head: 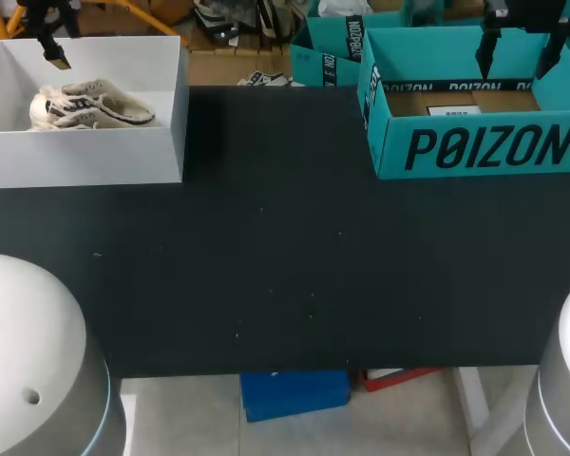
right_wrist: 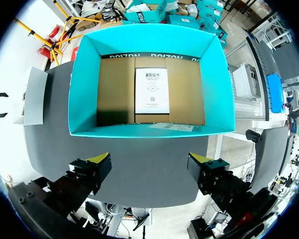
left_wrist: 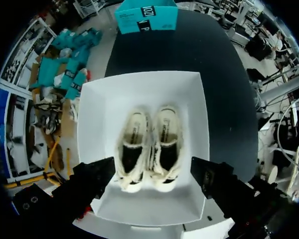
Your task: Take the shoe out of the shoebox, open the shoe tongue, remove and reinsert the insole, then place the shoe into the shoebox
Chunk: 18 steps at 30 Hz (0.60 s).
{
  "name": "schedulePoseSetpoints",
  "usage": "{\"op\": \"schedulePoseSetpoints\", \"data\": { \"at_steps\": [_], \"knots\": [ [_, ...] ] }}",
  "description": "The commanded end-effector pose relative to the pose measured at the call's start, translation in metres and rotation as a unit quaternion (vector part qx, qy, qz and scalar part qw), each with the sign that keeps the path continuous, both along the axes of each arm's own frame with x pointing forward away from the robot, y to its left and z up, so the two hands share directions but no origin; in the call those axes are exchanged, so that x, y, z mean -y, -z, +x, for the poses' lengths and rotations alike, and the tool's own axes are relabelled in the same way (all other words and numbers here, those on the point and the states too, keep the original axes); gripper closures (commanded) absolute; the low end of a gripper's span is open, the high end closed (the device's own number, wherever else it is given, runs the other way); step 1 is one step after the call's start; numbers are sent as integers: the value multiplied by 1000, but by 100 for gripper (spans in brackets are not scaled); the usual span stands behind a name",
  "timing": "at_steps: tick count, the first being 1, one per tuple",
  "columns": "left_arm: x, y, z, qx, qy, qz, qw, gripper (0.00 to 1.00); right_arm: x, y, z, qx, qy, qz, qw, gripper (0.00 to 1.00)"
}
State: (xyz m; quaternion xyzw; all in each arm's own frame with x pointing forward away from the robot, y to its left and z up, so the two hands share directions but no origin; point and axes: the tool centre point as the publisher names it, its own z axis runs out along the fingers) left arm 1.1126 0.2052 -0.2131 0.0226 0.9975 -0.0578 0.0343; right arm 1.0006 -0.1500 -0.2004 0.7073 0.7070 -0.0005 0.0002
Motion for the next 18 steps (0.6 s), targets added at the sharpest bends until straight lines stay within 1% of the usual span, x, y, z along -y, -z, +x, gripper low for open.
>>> {"op": "schedulePoseSetpoints", "data": {
  "at_steps": [1,2,3,4,5,6,7,8,9,10,12,14,15,18],
  "knots": [
    [-8,6,1,11,116,2,993,31,0,0,0,0,0,0,1000,0],
    [-10,7,-1,11,116,2,993,62,0,0,0,0,0,0,1000,0],
    [-12,9,-2,12,114,5,993,65,0,0,0,0,0,0,1000,0],
    [-13,11,-4,18,114,11,993,74,0,0,0,0,0,0,1000,0],
    [-14,12,-6,19,114,12,993,91,0,0,0,0,0,0,1000,0],
    [-15,15,-8,23,111,18,993,91,0,0,0,0,0,0,1000,0],
    [-16,17,-11,23,110,21,993,85,0,0,0,0,0,0,1000,0],
    [-17,20,-13,21,108,20,994,74,0,0,0,0,0,0,1000,0],
    [-18,22,-15,22,104,29,994,68,0,0,0,0,0,0,1000,0],
    [-18,25,-17,23,101,35,994,69,0,0,0,0,0,0,1000,0],
    [-19,32,-22,20,96,37,994,69,0,0,0,0,0,0,1000,0],
    [-19,40,-27,20,97,51,994,66,0,0,0,0,0,0,1000,0],
    [-19,44,-30,16,95,47,994,64,0,0,0,0,0,0,1000,0],
    [-18,56,-35,13,90,56,994,62,0,0,0,0,0,0,1000,0]
  ]
}}
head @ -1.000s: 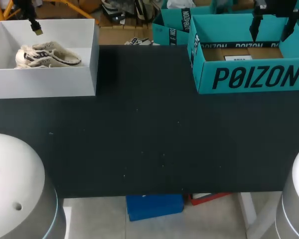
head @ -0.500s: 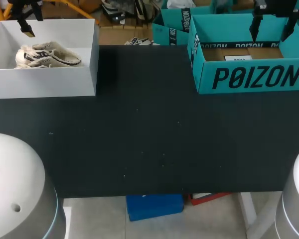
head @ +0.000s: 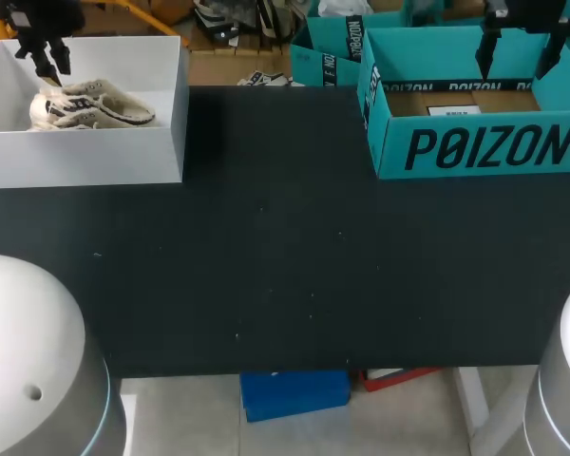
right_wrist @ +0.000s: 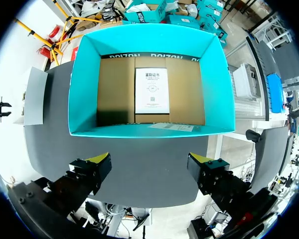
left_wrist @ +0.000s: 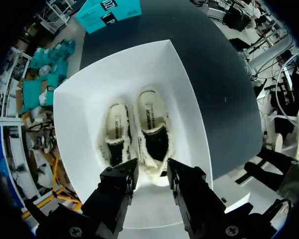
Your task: Take the shoe out of the shoebox, open the shoe tongue, remove and reinsert the insole, then place the shoe into the shoebox
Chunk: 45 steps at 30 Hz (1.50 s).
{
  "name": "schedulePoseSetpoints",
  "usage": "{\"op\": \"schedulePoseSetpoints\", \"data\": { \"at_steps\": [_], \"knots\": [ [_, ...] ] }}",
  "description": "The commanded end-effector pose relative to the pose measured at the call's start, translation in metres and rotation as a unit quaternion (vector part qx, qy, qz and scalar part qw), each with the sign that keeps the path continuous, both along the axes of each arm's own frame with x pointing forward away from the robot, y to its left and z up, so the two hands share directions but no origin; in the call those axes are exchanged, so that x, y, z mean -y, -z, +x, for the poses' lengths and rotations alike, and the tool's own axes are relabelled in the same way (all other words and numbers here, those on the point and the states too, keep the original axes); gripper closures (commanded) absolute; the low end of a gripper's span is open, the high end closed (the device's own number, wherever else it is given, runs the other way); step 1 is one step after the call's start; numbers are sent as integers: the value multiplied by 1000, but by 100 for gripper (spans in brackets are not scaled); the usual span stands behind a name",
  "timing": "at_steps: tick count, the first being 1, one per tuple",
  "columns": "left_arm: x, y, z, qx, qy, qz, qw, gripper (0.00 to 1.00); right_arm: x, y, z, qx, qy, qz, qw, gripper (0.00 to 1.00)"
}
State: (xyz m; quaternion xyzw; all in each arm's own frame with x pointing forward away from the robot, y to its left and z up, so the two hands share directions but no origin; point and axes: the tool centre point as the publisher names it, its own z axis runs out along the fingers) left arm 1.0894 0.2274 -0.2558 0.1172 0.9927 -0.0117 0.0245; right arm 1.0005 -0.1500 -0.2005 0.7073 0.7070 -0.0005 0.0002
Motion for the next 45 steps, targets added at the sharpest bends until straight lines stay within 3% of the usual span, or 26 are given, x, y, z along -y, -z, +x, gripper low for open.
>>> {"op": "schedulePoseSetpoints", "data": {
  "at_steps": [1,11,22,45],
  "knots": [
    [4,18,-13,12,-6,4,1000,62,0,0,0,0,0,0,1000,0],
    [8,51,-13,-5,-28,5,1000,58,0,0,0,0,0,0,1000,0],
    [6,70,5,0,-52,5,999,56,0,0,0,0,0,0,1000,0],
    [2,123,35,-9,-82,24,996,60,0,0,0,0,0,0,1000,0]
  ]
}}
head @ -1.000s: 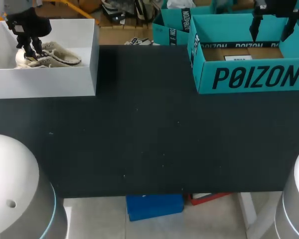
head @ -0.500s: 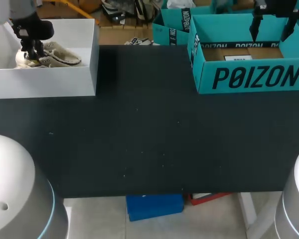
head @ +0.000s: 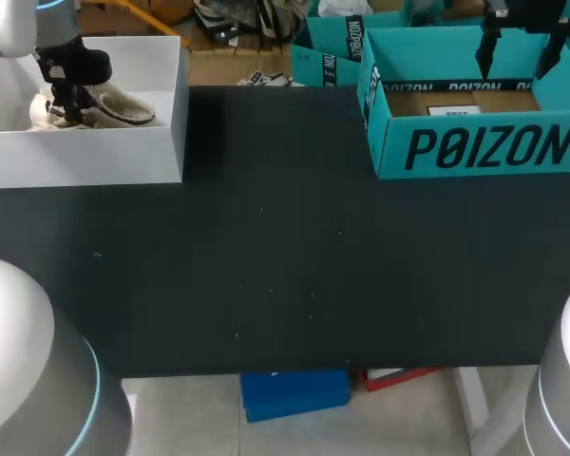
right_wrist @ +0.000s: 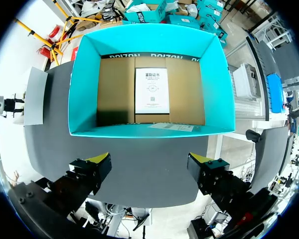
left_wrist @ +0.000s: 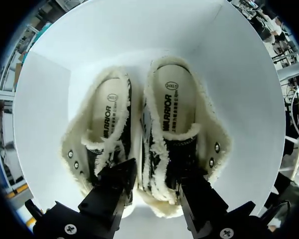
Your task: Take the shoe out of the shoebox, open the shoe tongue, remove and reinsert the insole, then place the shoe into the shoebox
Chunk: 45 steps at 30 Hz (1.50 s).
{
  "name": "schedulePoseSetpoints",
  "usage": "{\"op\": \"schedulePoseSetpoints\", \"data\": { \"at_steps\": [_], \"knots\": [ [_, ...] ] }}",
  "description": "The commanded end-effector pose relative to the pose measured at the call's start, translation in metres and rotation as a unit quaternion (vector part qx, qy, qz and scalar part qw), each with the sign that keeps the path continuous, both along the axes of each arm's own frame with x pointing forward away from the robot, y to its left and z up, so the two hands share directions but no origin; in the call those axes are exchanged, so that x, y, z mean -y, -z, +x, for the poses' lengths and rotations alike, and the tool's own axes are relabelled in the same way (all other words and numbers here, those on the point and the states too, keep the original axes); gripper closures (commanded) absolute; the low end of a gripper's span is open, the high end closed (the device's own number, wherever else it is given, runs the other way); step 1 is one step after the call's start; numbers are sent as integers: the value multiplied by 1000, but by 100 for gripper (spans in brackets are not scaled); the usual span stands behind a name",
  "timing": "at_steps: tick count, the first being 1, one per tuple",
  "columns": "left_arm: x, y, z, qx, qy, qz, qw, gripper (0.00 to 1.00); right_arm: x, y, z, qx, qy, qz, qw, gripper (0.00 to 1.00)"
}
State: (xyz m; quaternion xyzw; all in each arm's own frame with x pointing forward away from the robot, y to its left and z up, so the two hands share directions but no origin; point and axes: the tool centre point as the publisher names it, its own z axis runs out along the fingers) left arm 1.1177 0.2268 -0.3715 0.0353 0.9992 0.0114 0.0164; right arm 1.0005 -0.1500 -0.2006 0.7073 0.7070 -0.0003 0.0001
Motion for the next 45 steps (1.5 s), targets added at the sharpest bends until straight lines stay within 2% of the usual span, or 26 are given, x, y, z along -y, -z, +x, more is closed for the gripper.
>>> {"op": "schedulePoseSetpoints", "data": {
  "at_steps": [1,4,8,16,24,26,27,28,32,45],
  "knots": [
    [2,9,7,-4,1,4,1000,62,0,0,0,0,0,0,1000,0],
    [3,12,6,-3,2,6,1000,64,0,0,0,0,0,0,1000,0],
    [3,16,0,-6,4,9,1000,72,0,0,0,0,0,0,1000,0],
    [0,29,-11,-11,7,18,1000,72,0,0,0,0,0,0,1000,0],
    [-1,46,-13,-15,4,30,999,71,0,0,0,0,0,0,1000,0],
    [0,48,-12,-14,4,32,999,72,0,0,0,0,0,0,1000,0],
    [0,48,-12,-13,3,33,999,79,0,0,0,0,0,0,1000,0],
    [1,46,-11,-13,3,33,999,100,0,0,0,0,0,0,1000,0],
    [3,38,-10,-6,9,35,999,100,0,0,0,0,0,0,1000,0],
    [1,-12,-9,11,28,26,999,100,0,0,0,0,0,0,1000,0]
  ]
}}
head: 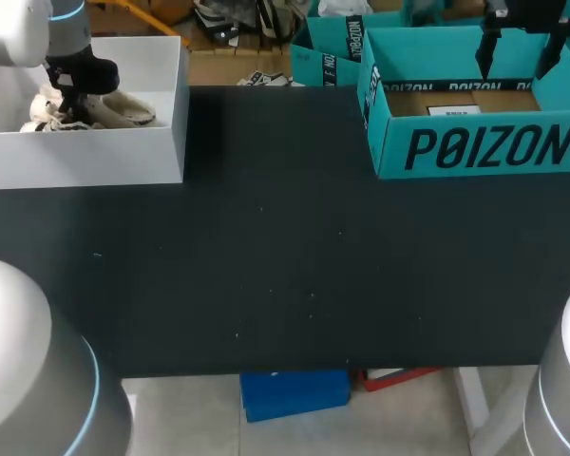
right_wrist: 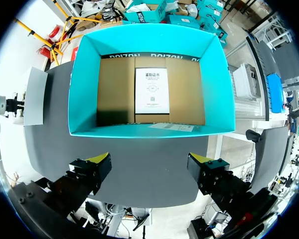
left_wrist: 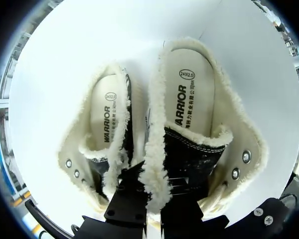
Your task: Take the shoe out of the shoebox, open the shoe tongue, remove and reinsert the insole, then place the shoe into the shoebox
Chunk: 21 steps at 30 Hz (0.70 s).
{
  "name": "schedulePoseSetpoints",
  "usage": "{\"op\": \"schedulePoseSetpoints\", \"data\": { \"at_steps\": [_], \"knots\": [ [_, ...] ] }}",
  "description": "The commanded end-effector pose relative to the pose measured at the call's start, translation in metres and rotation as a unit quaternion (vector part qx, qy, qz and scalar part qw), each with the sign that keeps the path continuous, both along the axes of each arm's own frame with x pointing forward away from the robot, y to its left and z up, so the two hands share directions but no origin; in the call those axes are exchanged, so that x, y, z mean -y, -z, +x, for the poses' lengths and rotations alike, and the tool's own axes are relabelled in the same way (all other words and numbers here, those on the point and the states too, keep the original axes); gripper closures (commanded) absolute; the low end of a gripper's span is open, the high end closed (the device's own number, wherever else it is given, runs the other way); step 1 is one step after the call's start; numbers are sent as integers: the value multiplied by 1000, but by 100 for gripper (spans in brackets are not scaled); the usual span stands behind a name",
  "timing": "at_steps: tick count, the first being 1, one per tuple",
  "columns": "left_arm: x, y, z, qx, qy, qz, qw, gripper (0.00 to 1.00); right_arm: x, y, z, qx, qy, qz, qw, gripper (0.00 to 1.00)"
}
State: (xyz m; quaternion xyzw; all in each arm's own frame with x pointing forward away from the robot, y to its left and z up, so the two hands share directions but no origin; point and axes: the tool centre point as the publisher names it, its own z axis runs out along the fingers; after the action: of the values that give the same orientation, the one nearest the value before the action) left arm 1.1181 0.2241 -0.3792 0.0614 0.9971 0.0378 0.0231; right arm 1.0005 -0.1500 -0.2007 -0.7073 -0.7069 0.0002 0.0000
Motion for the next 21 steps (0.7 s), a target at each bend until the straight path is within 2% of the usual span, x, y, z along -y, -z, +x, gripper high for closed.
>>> {"op": "schedulePoseSetpoints", "data": {
  "at_steps": [1,8,21],
  "knots": [
    [-1,-22,-10,4,2,-2,1000,100,0,0,0,0,0,0,1000,0],
    [3,-42,-9,-6,13,7,1000,100,0,0,0,0,0,0,1000,0],
    [20,-119,3,8,6,14,1000,100,0,0,0,0,0,0,1000,0]
  ]
}}
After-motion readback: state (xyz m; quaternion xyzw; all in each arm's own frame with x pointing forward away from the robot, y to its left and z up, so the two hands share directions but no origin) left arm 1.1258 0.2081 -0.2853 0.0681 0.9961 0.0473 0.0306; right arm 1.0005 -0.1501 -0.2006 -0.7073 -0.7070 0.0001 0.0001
